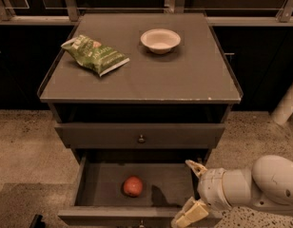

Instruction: Pick apple from middle drawer and place on counter

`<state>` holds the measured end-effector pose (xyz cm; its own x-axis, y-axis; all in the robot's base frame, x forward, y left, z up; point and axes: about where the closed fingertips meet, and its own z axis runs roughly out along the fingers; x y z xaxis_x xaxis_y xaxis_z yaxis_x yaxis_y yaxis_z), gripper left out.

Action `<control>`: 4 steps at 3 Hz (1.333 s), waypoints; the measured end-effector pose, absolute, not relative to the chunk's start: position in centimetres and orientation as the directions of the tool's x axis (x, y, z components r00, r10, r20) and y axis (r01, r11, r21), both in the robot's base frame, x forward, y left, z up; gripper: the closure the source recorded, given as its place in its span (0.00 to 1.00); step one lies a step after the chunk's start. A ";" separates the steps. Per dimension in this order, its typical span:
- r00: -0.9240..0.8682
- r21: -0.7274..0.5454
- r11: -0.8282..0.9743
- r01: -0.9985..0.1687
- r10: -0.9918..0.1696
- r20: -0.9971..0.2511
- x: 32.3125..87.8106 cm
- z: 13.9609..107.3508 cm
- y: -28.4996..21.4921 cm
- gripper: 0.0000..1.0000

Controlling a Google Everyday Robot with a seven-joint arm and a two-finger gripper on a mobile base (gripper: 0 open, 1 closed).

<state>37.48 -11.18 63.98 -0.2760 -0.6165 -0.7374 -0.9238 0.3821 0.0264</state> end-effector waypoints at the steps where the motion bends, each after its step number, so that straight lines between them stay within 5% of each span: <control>1: -0.284 0.022 0.408 -0.913 -0.594 -0.752 37.6 61.3 -11.4 0.00; 4: -0.304 0.046 0.433 -0.900 -0.549 -0.779 40.3 54.6 -9.9 0.00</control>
Offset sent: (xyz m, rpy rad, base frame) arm 0.0675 0.0325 -0.1413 0.0939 -0.0553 -0.0445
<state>40.33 -9.93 54.59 -0.3044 -0.5486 -0.7787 -0.9000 0.4334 0.0465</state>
